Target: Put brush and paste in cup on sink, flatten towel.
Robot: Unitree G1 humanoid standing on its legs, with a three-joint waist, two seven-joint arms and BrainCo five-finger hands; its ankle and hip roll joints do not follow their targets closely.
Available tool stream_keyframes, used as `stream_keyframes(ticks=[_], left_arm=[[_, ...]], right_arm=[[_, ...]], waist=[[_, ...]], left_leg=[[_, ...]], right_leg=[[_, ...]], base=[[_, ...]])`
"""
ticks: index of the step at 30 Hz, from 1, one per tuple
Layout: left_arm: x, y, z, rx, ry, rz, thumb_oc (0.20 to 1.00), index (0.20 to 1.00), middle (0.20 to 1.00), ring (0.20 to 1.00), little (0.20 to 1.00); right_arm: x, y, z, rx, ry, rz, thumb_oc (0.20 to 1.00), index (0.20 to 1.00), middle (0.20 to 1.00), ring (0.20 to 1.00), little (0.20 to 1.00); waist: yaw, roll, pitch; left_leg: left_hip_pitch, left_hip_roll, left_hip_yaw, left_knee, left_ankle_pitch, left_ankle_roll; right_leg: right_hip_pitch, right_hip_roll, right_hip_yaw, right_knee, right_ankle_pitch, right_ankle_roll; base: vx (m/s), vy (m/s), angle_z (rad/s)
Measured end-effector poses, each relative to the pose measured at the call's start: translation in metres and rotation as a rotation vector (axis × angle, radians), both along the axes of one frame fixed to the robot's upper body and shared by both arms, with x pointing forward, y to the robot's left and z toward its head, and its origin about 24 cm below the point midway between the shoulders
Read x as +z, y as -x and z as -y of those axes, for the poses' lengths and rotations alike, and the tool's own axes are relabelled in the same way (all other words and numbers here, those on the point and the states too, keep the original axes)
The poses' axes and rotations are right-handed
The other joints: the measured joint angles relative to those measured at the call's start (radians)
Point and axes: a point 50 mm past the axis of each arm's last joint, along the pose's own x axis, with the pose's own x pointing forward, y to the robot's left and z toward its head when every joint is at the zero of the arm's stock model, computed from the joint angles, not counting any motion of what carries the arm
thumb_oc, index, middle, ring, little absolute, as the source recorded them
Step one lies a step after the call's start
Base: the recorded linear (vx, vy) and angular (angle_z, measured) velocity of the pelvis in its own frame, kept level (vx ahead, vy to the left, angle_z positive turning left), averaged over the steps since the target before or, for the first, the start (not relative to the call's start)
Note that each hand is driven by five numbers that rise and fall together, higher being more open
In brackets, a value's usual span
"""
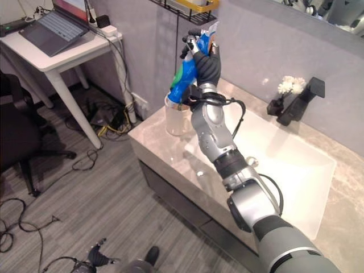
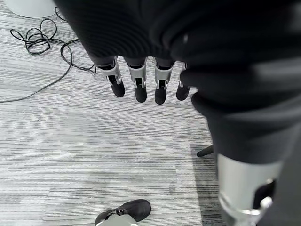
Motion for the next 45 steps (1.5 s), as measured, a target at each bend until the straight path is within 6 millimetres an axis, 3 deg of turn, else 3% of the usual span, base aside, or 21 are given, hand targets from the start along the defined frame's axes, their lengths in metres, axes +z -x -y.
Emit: stream_keyframes(ticks=[15, 22, 28, 45], left_arm=[[0.002, -0.005, 0.002, -0.004, 0.006, 0.017, 1.0, 1.0, 1.0, 1.0, 1.0], [0.004, -0.009, 0.004, -0.012, 0.014, 0.029, 1.0, 1.0, 1.0, 1.0, 1.0], [0.007, -0.014, 0.005, -0.02, 0.018, 0.053, 1.0, 1.0, 1.0, 1.0, 1.0], [0.008, -0.016, 0.006, -0.015, 0.024, 0.064, 1.0, 1.0, 1.0, 1.0, 1.0]], right_arm=[[0.002, 0.0, 0.0, -0.029, 0.066, 0.019, 0.2, 0.2, 0.2, 0.2, 0.2], [0.017, -0.005, 0.0, -0.079, 0.11, 0.047, 0.2, 0.2, 0.2, 0.2, 0.2], [0.015, -0.005, 0.0, -0.116, 0.197, 0.056, 0.2, 0.2, 0.2, 0.2, 0.2], [0.011, -0.005, -0.005, -0.127, 0.286, 0.063, 0.2, 0.2, 0.2, 0.2, 0.2]], waist=[[0.004, -0.011, 0.009], [0.007, -0.014, 0.012], [0.015, -0.032, 0.03], [0.021, -0.033, 0.03]], left_leg=[[-0.018, 0.001, -0.006, 0.0, 0.001, 0.001], [-0.018, 0.001, -0.006, 0.0, 0.001, 0.001], [-0.02, 0.001, -0.005, 0.0, 0.001, 0.001], [-0.029, 0.002, -0.001, 0.0, 0.001, 0.001]], right_leg=[[-0.015, 0.001, -0.001, 0.0, 0.001, 0.001], [-0.015, 0.001, 0.0, 0.0, 0.001, 0.001], [-0.017, 0.002, 0.001, 0.0, 0.001, 0.001], [-0.031, 0.002, 0.007, 0.0, 0.002, 0.002]], base=[[0.0, 0.0, 0.0], [0.0, 0.0, 0.0], [0.0, 0.0, 0.0], [0.0, 0.0, -0.01]])
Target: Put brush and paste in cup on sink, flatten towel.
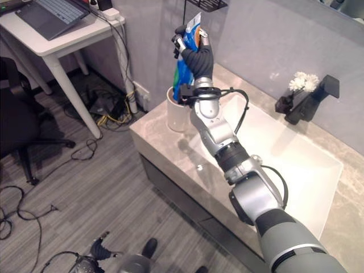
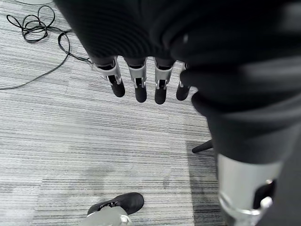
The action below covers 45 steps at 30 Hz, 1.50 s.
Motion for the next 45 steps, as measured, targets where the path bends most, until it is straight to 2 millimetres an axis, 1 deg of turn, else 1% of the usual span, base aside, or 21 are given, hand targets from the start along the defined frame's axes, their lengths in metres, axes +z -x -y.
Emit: stream_keyframes(ticks=[5, 7, 8, 9, 10, 18, 22, 26, 30, 31, 32, 33, 34, 35, 37, 39, 40, 41, 43, 44, 45], left_arm=[[0.0, -0.001, 0.0, -0.001, 0.001, 0.003, 1.0, 1.0, 1.0, 1.0, 1.0], [0.0, -0.001, 0.0, -0.001, 0.001, 0.003, 1.0, 1.0, 1.0, 1.0, 1.0], [0.0, 0.0, 0.0, -0.001, 0.001, 0.002, 1.0, 1.0, 1.0, 1.0, 1.0], [0.0, -0.001, 0.0, -0.001, 0.001, 0.002, 1.0, 1.0, 1.0, 1.0, 1.0], [0.0, 0.0, 0.0, -0.001, 0.001, 0.002, 1.0, 1.0, 1.0, 1.0, 1.0], [-0.002, 0.003, -0.001, 0.006, -0.005, -0.013, 1.0, 1.0, 1.0, 1.0, 1.0], [-0.004, 0.007, -0.004, 0.017, -0.018, -0.032, 1.0, 1.0, 1.0, 1.0, 1.0], [-0.003, 0.003, -0.004, 0.016, -0.021, -0.024, 1.0, 1.0, 1.0, 1.0, 1.0], [0.001, -0.006, 0.001, -0.004, -0.009, 0.013, 1.0, 1.0, 1.0, 1.0, 1.0], [0.005, -0.012, 0.006, -0.022, 0.007, 0.046, 1.0, 1.0, 1.0, 1.0, 1.0], [0.007, -0.017, 0.007, -0.029, 0.01, 0.06, 1.0, 1.0, 1.0, 1.0, 1.0], [0.011, -0.025, 0.01, -0.044, 0.014, 0.089, 1.0, 1.0, 1.0, 1.0, 1.0], [0.013, -0.028, 0.012, -0.052, 0.021, 0.104, 1.0, 1.0, 1.0, 1.0, 1.0], [0.014, -0.031, 0.014, -0.059, 0.027, 0.113, 1.0, 1.0, 1.0, 1.0, 1.0], [0.017, -0.034, 0.017, -0.081, 0.029, 0.132, 1.0, 1.0, 1.0, 1.0, 1.0], [0.017, -0.035, 0.019, -0.104, 0.022, 0.132, 1.0, 1.0, 1.0, 1.0, 1.0], [0.018, -0.035, 0.019, -0.103, 0.024, 0.135, 1.0, 1.0, 1.0, 1.0, 1.0], [0.018, -0.035, 0.019, -0.1, 0.027, 0.138, 1.0, 1.0, 1.0, 1.0, 1.0], [0.019, -0.034, 0.019, -0.093, 0.034, 0.149, 1.0, 1.0, 1.0, 1.0, 1.0], [0.02, -0.033, 0.02, -0.084, 0.041, 0.155, 1.0, 1.0, 1.0, 1.0, 1.0], [0.023, -0.033, 0.02, -0.075, 0.054, 0.176, 1.0, 1.0, 1.0, 1.0, 1.0]], right_arm=[[-0.002, 0.0, 0.0, 0.007, 0.006, -0.004, 0.2, 0.2, 0.2, 0.2, 0.2], [-0.004, -0.001, 0.0, 0.011, 0.014, -0.009, 0.504, 0.504, 0.504, 0.504, 0.504], [-0.006, 0.0, -0.002, 0.016, 0.026, -0.016, 0.752, 0.752, 0.752, 0.752, 0.752], [-0.007, 0.0, -0.002, 0.018, 0.029, -0.017, 0.947, 0.947, 0.947, 0.947, 0.947], [-0.008, 0.0, -0.003, 0.02, 0.031, -0.019, 1.0, 1.0, 1.0, 1.0, 1.0], [-0.018, 0.0, -0.003, 0.039, 0.023, -0.051, 1.0, 1.0, 1.0, 1.0, 1.0], [-0.019, 0.0, -0.004, 0.046, 0.011, -0.058, 1.0, 1.0, 1.0, 1.0, 1.0], [-0.018, 0.0, -0.005, 0.048, 0.003, -0.057, 1.0, 1.0, 1.0, 1.0, 1.0], [-0.007, 0.005, -0.003, 0.057, -0.033, -0.012, 1.0, 1.0, 1.0, 1.0, 1.0], [0.006, 0.011, 0.0, 0.055, -0.074, 0.041, 1.0, 1.0, 1.0, 1.0, 1.0], [0.009, 0.013, 0.001, 0.053, -0.076, 0.06, 1.0, 1.0, 1.0, 1.0, 1.0], [0.015, 0.016, 0.008, 0.037, -0.056, 0.097, 1.0, 1.0, 1.0, 1.0, 1.0], [0.02, 0.02, 0.013, 0.019, -0.035, 0.139, 1.0, 1.0, 1.0, 1.0, 1.0], [0.026, 0.024, 0.02, -0.018, 0.001, 0.187, 1.0, 1.0, 1.0, 1.0, 1.0], [0.033, 0.032, 0.042, -0.095, 0.063, 0.274, 1.0, 1.0, 1.0, 1.0, 1.0], [0.035, 0.039, 0.065, -0.197, 0.107, 0.328, 1.0, 1.0, 1.0, 1.0, 1.0], [0.032, 0.044, 0.076, -0.241, 0.123, 0.343, 1.0, 1.0, 1.0, 1.0, 1.0], [0.016, 0.055, 0.099, -0.319, 0.153, 0.345, 1.0, 1.0, 1.0, 1.0, 1.0], [-0.003, 0.066, 0.119, -0.389, 0.198, 0.324, 1.0, 1.0, 1.0, 1.0, 1.0], [-0.016, 0.073, 0.131, -0.426, 0.231, 0.3, 1.0, 1.0, 1.0, 1.0, 1.0], [-0.032, 0.085, 0.147, -0.483, 0.263, 0.269, 1.0, 1.0, 1.0, 1.0, 1.0]], waist=[[0.0, 0.0, 0.0], [0.0, 0.0, 0.0], [-0.001, 0.0, 0.0], [-0.001, 0.0, 0.0], [-0.001, 0.0, 0.0], [-0.002, -0.002, -0.002], [-0.002, -0.004, -0.003], [-0.002, -0.004, -0.003], [-0.003, -0.001, 0.0], [-0.002, 0.001, 0.001], [-0.004, 0.002, 0.001], [-0.007, 0.003, 0.001], [-0.005, 0.004, 0.002], [-0.015, 0.009, 0.004], [-0.026, 0.013, 0.002], [-0.061, 0.026, -0.003], [-0.072, 0.03, -0.006], [-0.097, 0.042, -0.018], [-0.127, 0.064, -0.027], [-0.151, 0.076, -0.032], [-0.163, 0.086, -0.038]], left_leg=[[0.003, 0.0, 0.004, 0.0, 0.0, 0.0], [0.004, 0.0, 0.006, 0.0, 0.0, 0.0], [0.006, 0.001, 0.008, 0.0, 0.0, 0.0], [0.007, 0.001, 0.01, 0.0, 0.0, 0.0], [0.009, 0.001, 0.012, 0.0, 0.0, 0.0], [0.012, 0.003, 0.018, 0.0, 0.0, 0.0], [0.013, 0.003, 0.019, 0.0, 0.0, 0.0], [0.015, 0.004, 0.021, 0.0, 0.0, 0.0], [0.035, 0.005, 0.026, 0.0, 0.0, 0.0], [0.04, 0.004, 0.029, 0.0, 0.0, -0.001], [0.045, 0.005, 0.032, 0.0, 0.0, -0.001], [0.053, 0.006, 0.039, 0.0, -0.001, -0.001], [0.056, 0.005, 0.044, 0.0, -0.001, -0.001], [0.064, 0.006, 0.051, 0.0, -0.001, -0.001], [0.066, 0.005, 0.052, 0.0, 0.0, 0.0], [0.072, 0.004, 0.069, 0.0, 0.0, 0.001], [0.077, 0.002, 0.076, 0.0, 0.0, 0.001], [0.083, 0.0, 0.081, -0.001, -0.002, 0.005], [0.095, 0.0, 0.104, 0.0, -0.004, 0.013], [0.101, 0.001, 0.114, -0.001, -0.006, 0.015], [0.106, 0.002, 0.123, -0.001, -0.009, 0.019]], right_leg=[[0.0, 0.0, 0.004, 0.0, 0.0, 0.0], [0.001, 0.0, 0.006, 0.0, 0.001, 0.0], [0.002, 0.001, 0.01, 0.0, 0.001, 0.0], [0.002, 0.001, 0.012, 0.0, 0.001, 0.0], [0.002, 0.001, 0.014, 0.0, 0.002, 0.0], [0.002, 0.002, 0.021, 0.0, 0.005, -0.001], [0.002, 0.002, 0.022, 0.0, 0.006, -0.002], [0.003, 0.003, 0.024, 0.0, 0.006, -0.002], [0.019, 0.002, 0.029, 0.0, 0.006, -0.003], [0.024, 0.002, 0.032, 0.0, 0.006, -0.002], [0.028, 0.003, 0.035, 0.0, 0.006, -0.002], [0.031, 0.003, 0.043, 0.0, 0.007, -0.003], [0.032, 0.002, 0.049, 0.0, 0.01, -0.002], [0.036, 0.0, 0.055, 0.0, 0.013, -0.001], [0.039, -0.003, 0.056, 0.0, 0.017, 0.0], [0.035, -0.006, 0.073, 0.0, 0.025, -0.001], [0.036, -0.007, 0.08, 0.0, 0.027, 0.0], [0.038, -0.01, 0.086, 0.0, 0.028, 0.001], [0.037, -0.01, 0.109, 0.0, 0.032, 0.0], [0.037, -0.009, 0.12, 0.0, 0.033, 0.0], [0.037, -0.008, 0.129, 0.0, 0.033, 0.0]], base=[[0.0, 0.0, -0.01], [-0.01, -0.003, -0.04], [-0.01, -0.003, -0.05], [-0.01, -0.004, -0.06], [-0.01, -0.003, -0.06], [0.0, -0.002, -0.02], [0.0, 0.0, 0.0], [0.0, 0.0, 0.0], [-0.01, -0.002, -0.04], [-0.02, 0.0, -0.05], [-0.02, 0.008, -0.1], [-0.01, 0.009, -0.12], [-0.01, 0.003, -0.18], [-0.01, 0.006, -0.1], [-0.02, 0.009, -0.08], [-0.02, 0.009, -0.19], [-0.02, -0.003, -0.17], [-0.02, -0.004, -0.18], [-0.01, -0.001, -0.3], [-0.01, -0.017, -0.34], [-0.03, -0.008, -0.27]])
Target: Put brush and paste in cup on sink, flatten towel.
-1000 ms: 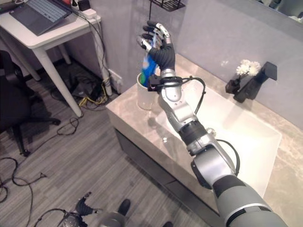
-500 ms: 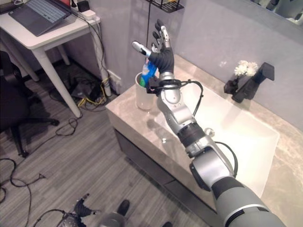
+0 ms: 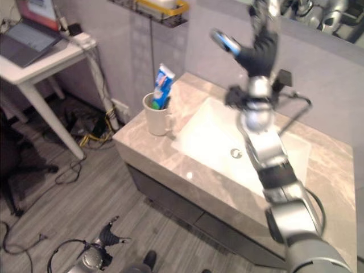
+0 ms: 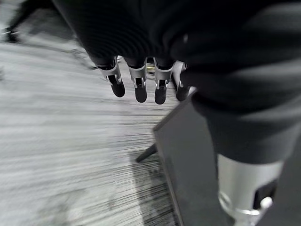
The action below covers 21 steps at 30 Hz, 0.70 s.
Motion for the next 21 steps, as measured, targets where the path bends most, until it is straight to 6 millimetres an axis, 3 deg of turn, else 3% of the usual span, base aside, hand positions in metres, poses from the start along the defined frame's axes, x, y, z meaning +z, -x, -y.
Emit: stream_keyframes(ticks=[2, 3, 4, 5, 6, 8, 9, 10, 12, 13, 14, 15, 16, 17, 18, 20, 21], left_arm=[[0.002, 0.008, 0.0, 0.029, 0.031, 0.022, 1.0, 1.0, 1.0, 1.0, 1.0], [0.001, 0.011, -0.002, 0.033, 0.033, 0.013, 1.0, 1.0, 1.0, 1.0, 1.0], [0.001, 0.009, 0.002, 0.01, 0.046, 0.012, 1.0, 1.0, 1.0, 1.0, 1.0], [0.003, 0.006, 0.0, 0.01, 0.042, 0.037, 1.0, 1.0, 1.0, 1.0, 1.0], [0.002, 0.008, -0.003, 0.015, 0.033, 0.026, 1.0, 1.0, 1.0, 1.0, 1.0], [-0.004, 0.016, -0.006, 0.025, 0.02, -0.011, 1.0, 1.0, 1.0, 1.0, 1.0], [-0.01, 0.021, -0.004, 0.02, 0.012, -0.047, 1.0, 1.0, 1.0, 1.0, 1.0], [-0.011, 0.022, -0.001, 0.016, 0.014, -0.054, 1.0, 1.0, 1.0, 1.0, 1.0], [-0.011, 0.022, 0.0, 0.017, 0.018, -0.052, 1.0, 1.0, 1.0, 1.0, 1.0], [-0.011, 0.021, 0.001, 0.016, 0.021, -0.046, 1.0, 1.0, 1.0, 1.0, 1.0], [-0.011, 0.022, 0.001, 0.015, 0.022, -0.053, 1.0, 1.0, 1.0, 1.0, 1.0], [-0.011, 0.021, 0.001, 0.01, 0.028, -0.06, 1.0, 1.0, 1.0, 1.0, 1.0], [-0.011, 0.021, 0.003, 0.007, 0.033, -0.062, 1.0, 1.0, 1.0, 1.0, 1.0], [-0.012, 0.02, 0.005, -0.009, 0.041, -0.07, 1.0, 1.0, 1.0, 1.0, 1.0], [-0.01, 0.017, 0.01, -0.06, 0.045, -0.073, 1.0, 1.0, 1.0, 1.0, 1.0], [-0.006, 0.012, 0.018, -0.096, 0.069, -0.051, 1.0, 1.0, 1.0, 1.0, 1.0], [-0.004, 0.009, 0.024, -0.126, 0.085, -0.046, 1.0, 1.0, 1.0, 1.0, 1.0]], right_arm=[[-0.034, 0.02, 0.038, -0.184, 0.074, -0.112, 1.0, 1.0, 1.0, 1.0, 1.0], [-0.036, 0.023, 0.045, -0.243, 0.107, -0.122, 1.0, 1.0, 1.0, 1.0, 1.0], [-0.037, 0.035, 0.065, -0.399, 0.268, -0.126, 1.0, 1.0, 1.0, 1.0, 1.0], [-0.037, 0.05, 0.099, -0.631, 0.526, -0.159, 1.0, 1.0, 1.0, 1.0, 1.0], [-0.038, 0.06, 0.118, -0.741, 0.609, -0.186, 1.0, 1.0, 1.0, 1.0, 1.0], [-0.048, 0.073, 0.151, -0.924, 0.569, -0.256, 1.0, 1.0, 1.0, 1.0, 1.0], [-0.068, 0.089, 0.179, -1.091, 0.467, -0.354, 1.0, 1.0, 1.0, 1.0, 1.0], [-0.082, 0.098, 0.188, -1.137, 0.457, -0.417, 1.0, 1.0, 1.0, 1.0, 1.0], [-0.121, 0.115, 0.2, -1.192, 0.382, -0.571, 1.0, 1.0, 1.0, 1.0, 1.0], [-0.16, 0.132, 0.208, -1.22, 0.351, -0.779, 1.0, 1.0, 1.0, 1.0, 1.0], [-0.176, 0.139, 0.208, -1.206, 0.37, -0.881, 1.0, 1.0, 1.0, 1.0, 1.0], [-0.21, 0.151, 0.212, -1.161, 0.427, -1.119, 1.0, 1.0, 1.0, 1.0, 1.0], [-0.22, 0.156, 0.211, -1.152, 0.41, -1.198, 1.0, 1.0, 1.0, 1.0, 1.0], [-0.235, 0.163, 0.209, -1.131, 0.4, -1.28, 1.0, 1.0, 1.0, 1.0, 1.0], [-0.264, 0.174, 0.208, -1.086, 0.414, -1.479, 1.0, 1.0, 1.0, 1.0, 1.0], [-0.297, 0.19, 0.19, -0.96, 0.39, -1.673, 1.0, 1.0, 1.0, 1.0, 1.0], [-0.321, 0.198, 0.168, -0.86, 0.347, -1.772, 1.0, 1.0, 1.0, 1.0, 1.0]], waist=[[-0.043, 0.033, -0.009], [-0.063, 0.048, -0.011], [-0.081, 0.06, -0.012], [-0.101, 0.069, -0.017], [-0.118, 0.076, -0.021], [-0.146, 0.079, -0.022], [-0.175, 0.08, -0.022], [-0.196, 0.086, -0.024], [-0.218, 0.082, -0.028], [-0.214, 0.084, -0.028], [-0.224, 0.091, -0.027], [-0.227, 0.098, -0.028], [-0.231, 0.103, -0.026], [-0.241, 0.116, -0.027], [-0.243, 0.121, -0.033], [-0.229, 0.135, -0.032], [-0.217, 0.15, -0.034]], left_leg=[[0.013, 0.003, 0.032, 0.0, -0.006, 0.006], [0.021, 0.007, 0.04, 0.0, -0.01, 0.007], [0.025, 0.008, 0.048, -0.001, -0.012, 0.008], [0.033, 0.014, 0.06, 0.0, -0.013, 0.008], [0.036, 0.018, 0.062, 0.0, -0.012, 0.008], [0.044, 0.028, 0.073, -0.003, -0.014, 0.006], [0.05, 0.04, 0.099, -0.005, -0.019, -0.001], [0.052, 0.044, 0.107, -0.005, -0.02, -0.001], [0.059, 0.052, 0.119, -0.005, -0.018, -0.005], [0.06, 0.06, 0.143, -0.005, -0.023, -0.01], [0.062, 0.062, 0.151, -0.005, -0.027, -0.007], [0.063, 0.066, 0.171, -0.006, -0.028, -0.008], [0.062, 0.066, 0.174, -0.006, -0.028, -0.008], [0.063, 0.068, 0.172, -0.006, -0.029, -0.008], [0.064, 0.07, 0.171, -0.006, -0.028, -0.011], [0.063, 0.075, 0.17, -0.006, -0.026, -0.012], [0.063, 0.079, 0.167, -0.006, -0.025, -0.012]], right_leg=[[0.0, 0.004, 0.035, 0.0, 0.003, 0.0], [-0.001, 0.008, 0.047, 0.0, 0.005, 0.0], [0.001, 0.01, 0.051, 0.0, 0.005, 0.0], [-0.001, 0.016, 0.064, 0.0, 0.006, 0.001], [-0.001, 0.021, 0.067, 0.0, 0.007, 0.001], [-0.002, 0.031, 0.084, 0.0, 0.008, -0.001], [-0.006, 0.037, 0.107, -0.001, 0.006, -0.007], [-0.011, 0.04, 0.115, -0.003, 0.006, -0.009], [-0.015, 0.052, 0.131, -0.008, 0.008, -0.013], [-0.021, 0.06, 0.147, -0.008, 0.01, -0.02], [-0.028, 0.063, 0.159, -0.009, 0.011, -0.022], [-0.036, 0.067, 0.175, -0.009, 0.015, -0.023], [-0.038, 0.068, 0.178, -0.009, 0.016, -0.023], [-0.037, 0.069, 0.178, -0.009, 0.017, -0.023], [-0.036, 0.072, 0.178, -0.009, 0.016, -0.023], [-0.036, 0.076, 0.177, -0.009, 0.017, -0.024], [-0.034, 0.078, 0.173, -0.009, 0.017, -0.028]], base=[[0.0, -0.033, -0.47], [0.01, -0.039, -0.41], [-0.02, -0.05, -0.26], [-0.03, -0.057, -0.16], [-0.02, -0.07, -0.21], [-0.02, -0.051, -0.32], [-0.03, -0.07, -0.48], [-0.05, -0.086, -0.4], [-0.06, -0.045, -0.28], [-0.04, -0.05, -0.45], [-0.03, -0.071, -0.58], [-0.02, -0.057, -0.38], [-0.02, -0.065, -0.25], [-0.03, -0.068, -0.01], [-0.02, -0.051, 0.04], [-0.03, -0.053, 0.02], [-0.02, -0.057, 0.09]])
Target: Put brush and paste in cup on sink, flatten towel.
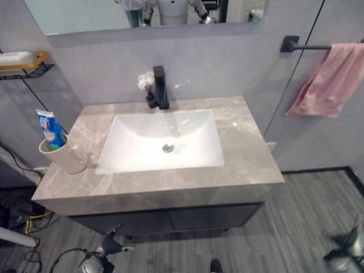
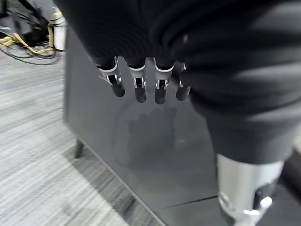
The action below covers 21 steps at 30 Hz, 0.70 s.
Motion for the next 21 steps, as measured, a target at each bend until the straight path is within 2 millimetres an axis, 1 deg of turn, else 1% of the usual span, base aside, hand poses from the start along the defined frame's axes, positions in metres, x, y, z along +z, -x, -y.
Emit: stream_keyframes(ticks=[1, 2, 4, 5, 6, 7, 8, 9, 10, 11, 12, 13, 14, 16, 17, 18, 19, 20, 21], left_arm=[[0.005, -0.005, 0.008, -0.049, 0.02, 0.023, 1.0, 1.0, 1.0, 1.0, 1.0], [0.008, -0.008, 0.013, -0.076, 0.036, 0.033, 1.0, 1.0, 1.0, 1.0, 1.0], [0.016, -0.013, 0.022, -0.109, 0.07, 0.064, 1.0, 1.0, 1.0, 1.0, 1.0], [0.024, -0.017, 0.025, -0.133, 0.091, 0.097, 1.0, 1.0, 1.0, 1.0, 1.0], [0.027, -0.019, 0.027, -0.146, 0.098, 0.107, 1.0, 1.0, 1.0, 1.0, 1.0], [0.032, -0.022, 0.027, -0.149, 0.118, 0.124, 1.0, 1.0, 1.0, 1.0, 1.0], [0.044, -0.026, 0.026, -0.16, 0.156, 0.162, 1.0, 1.0, 1.0, 1.0, 1.0], [0.059, -0.027, 0.023, -0.166, 0.198, 0.202, 1.0, 1.0, 1.0, 1.0, 1.0], [0.076, -0.03, 0.021, -0.178, 0.243, 0.262, 1.0, 1.0, 1.0, 1.0, 1.0], [0.081, -0.031, 0.02, -0.173, 0.265, 0.283, 1.0, 1.0, 1.0, 1.0, 1.0], [0.085, -0.032, 0.018, -0.167, 0.28, 0.295, 1.0, 1.0, 1.0, 1.0, 1.0], [0.096, -0.031, 0.014, -0.155, 0.324, 0.321, 1.0, 1.0, 1.0, 1.0, 1.0], [0.102, -0.032, 0.013, -0.159, 0.346, 0.337, 1.0, 1.0, 1.0, 1.0, 1.0], [0.11, -0.034, 0.009, -0.129, 0.4, 0.368, 1.0, 1.0, 1.0, 1.0, 1.0], [0.111, -0.034, 0.007, -0.121, 0.406, 0.372, 1.0, 1.0, 1.0, 1.0, 1.0], [0.124, -0.036, 0.0, -0.115, 0.414, 0.412, 1.0, 1.0, 1.0, 1.0, 1.0], [0.132, -0.037, -0.003, -0.116, 0.412, 0.442, 1.0, 1.0, 1.0, 1.0, 1.0], [0.149, -0.042, -0.013, -0.088, 0.422, 0.52, 1.0, 1.0, 1.0, 1.0, 1.0], [0.159, -0.047, -0.021, -0.051, 0.435, 0.578, 0.2, 0.2, 0.2, 0.2, 0.2]], right_arm=[[-0.029, 0.01, -0.031, -0.006, -0.136, -0.111, 1.0, 1.0, 1.0, 1.0, 1.0], [-0.042, 0.013, -0.051, -0.009, -0.236, -0.138, 1.0, 1.0, 1.0, 1.0, 1.0], [-0.057, 0.013, -0.086, 0.022, -0.399, -0.128, 1.0, 1.0, 1.0, 1.0, 1.0], [-0.062, 0.008, -0.101, 0.046, -0.462, -0.12, 1.0, 1.0, 1.0, 1.0, 1.0], [-0.063, 0.009, -0.103, 0.039, -0.475, -0.132, 1.0, 1.0, 1.0, 1.0, 1.0], [-0.064, 0.01, -0.106, 0.046, -0.484, -0.145, 1.0, 1.0, 1.0, 1.0, 1.0], [-0.065, 0.009, -0.108, 0.083, -0.486, -0.166, 1.0, 1.0, 1.0, 1.0, 1.0], [-0.065, 0.007, -0.109, 0.094, -0.485, -0.166, 1.0, 1.0, 1.0, 1.0, 1.0], [-0.065, 0.007, -0.108, 0.102, -0.48, -0.171, 1.0, 1.0, 1.0, 1.0, 1.0], [-0.064, 0.008, -0.107, 0.11, -0.474, -0.178, 1.0, 1.0, 1.0, 1.0, 1.0], [-0.064, 0.006, -0.107, 0.12, -0.468, -0.179, 1.0, 1.0, 1.0, 1.0, 1.0], [-0.063, 0.004, -0.106, 0.121, -0.466, -0.171, 1.0, 1.0, 1.0, 1.0, 1.0], [-0.063, 0.006, -0.106, 0.118, -0.466, -0.174, 1.0, 1.0, 1.0, 1.0, 1.0], [-0.064, 0.008, -0.107, 0.115, -0.469, -0.177, 1.0, 1.0, 1.0, 1.0, 1.0], [-0.064, 0.007, -0.107, 0.115, -0.469, -0.175, 1.0, 1.0, 1.0, 1.0, 1.0], [-0.064, 0.005, -0.108, 0.118, -0.47, -0.162, 1.0, 1.0, 1.0, 1.0, 1.0], [-0.064, 0.006, -0.109, 0.118, -0.47, -0.16, 1.0, 1.0, 1.0, 1.0, 1.0], [-0.064, 0.006, -0.109, 0.118, -0.466, -0.159, 1.0, 1.0, 1.0, 1.0, 1.0], [-0.064, 0.007, -0.108, 0.114, -0.457, -0.156, 1.0, 1.0, 1.0, 1.0, 1.0]], waist=[[0.008, -0.005, 0.002], [0.013, -0.004, 0.002], [0.025, 0.023, 0.01], [0.032, 0.039, 0.012], [0.031, 0.043, 0.011], [0.044, 0.049, 0.008], [0.053, 0.055, 0.007], [0.044, 0.044, 0.014], [0.053, 0.046, 0.013], [0.055, 0.038, 0.017], [0.059, 0.044, 0.014], [0.061, 0.042, 0.015], [0.057, 0.04, 0.016], [0.067, 0.039, 0.017], [0.071, 0.041, 0.016], [0.077, 0.043, 0.016], [0.075, 0.042, 0.017], [0.076, 0.044, 0.016], [0.078, 0.047, 0.013]], left_leg=[[-0.003, 0.006, -0.006, 0.0, 0.003, -0.006], [-0.001, 0.007, -0.007, 0.0, 0.005, -0.009], [-0.001, 0.007, -0.013, 0.0, 0.006, -0.009], [-0.001, 0.006, -0.023, 0.001, 0.008, -0.011], [0.002, 0.005, -0.026, 0.0, 0.007, -0.012], [0.003, 0.005, -0.03, 0.0, 0.005, -0.008], [0.004, 0.006, -0.038, 0.0, 0.005, -0.009], [0.003, 0.007, -0.049, 0.0, 0.006, -0.01], [0.003, 0.008, -0.057, 0.0, 0.01, -0.016], [0.001, 0.008, -0.059, 0.0, 0.01, -0.017], [0.003, 0.008, -0.063, 0.0, 0.011, -0.016], [0.003, 0.008, -0.071, 0.0, 0.01, -0.016], [0.003, 0.008, -0.08, 0.0, 0.011, -0.016], [0.004, 0.007, -0.082, 0.001, 0.011, -0.017], [0.004, 0.007, -0.083, 0.001, 0.011, -0.017], [0.005, 0.007, -0.093, 0.0, 0.011, -0.017], [0.005, 0.008, -0.097, 0.001, 0.012, -0.017], [0.005, 0.007, -0.109, 0.001, 0.013, -0.019], [0.003, 0.007, -0.114, 0.001, 0.013, -0.02]], right_leg=[[0.0, 0.007, -0.006, 0.0, -0.001, -0.004], [-0.001, 0.01, -0.006, 0.0, 0.001, -0.006], [0.002, 0.008, -0.01, 0.0, 0.005, -0.009], [0.014, 0.006, -0.022, 0.0, 0.004, -0.01], [0.017, 0.005, -0.028, 0.0, 0.001, -0.008], [0.022, 0.004, -0.031, 0.0, -0.003, -0.007], [0.028, 0.004, -0.037, 0.0, -0.007, -0.003], [0.031, 0.005, -0.046, 0.0, -0.01, -0.003], [0.036, 0.006, -0.057, 0.0, -0.012, -0.004], [0.037, 0.005, -0.061, 0.0, -0.014, -0.004], [0.041, 0.005, -0.063, 0.0, -0.013, -0.005], [0.046, 0.005, -0.07, 0.0, -0.014, -0.006], [0.051, 0.003, -0.081, 0.0, -0.015, -0.006], [0.055, 0.003, -0.088, 0.0, -0.016, -0.007], [0.056, 0.002, -0.088, 0.0, -0.016, -0.007], [0.06, 0.002, -0.092, 0.0, -0.017, -0.008], [0.062, 0.003, -0.095, 0.0, -0.017, -0.008], [0.069, 0.001, -0.11, 0.0, -0.019, -0.007], [0.072, 0.0, -0.117, 0.0, -0.021, -0.007]], base=[[-0.02, -0.039, 0.09], [0.0, -0.039, 0.1], [0.0, -0.032, 0.11], [0.0, -0.019, 0.19], [0.01, -0.014, 0.21], [0.01, -0.019, 0.16], [0.02, -0.023, 0.2], [0.02, -0.026, 0.26], [0.01, -0.014, 0.24], [0.01, -0.016, 0.18], [0.02, -0.019, 0.13], [0.02, -0.026, 0.18], [0.01, -0.019, 0.19], [0.02, -0.018, 0.12], [0.02, -0.022, 0.08], [0.01, -0.018, 0.07], [0.0, -0.019, 0.19], [0.0, -0.019, 0.22], [0.0, -0.015, 0.22]])
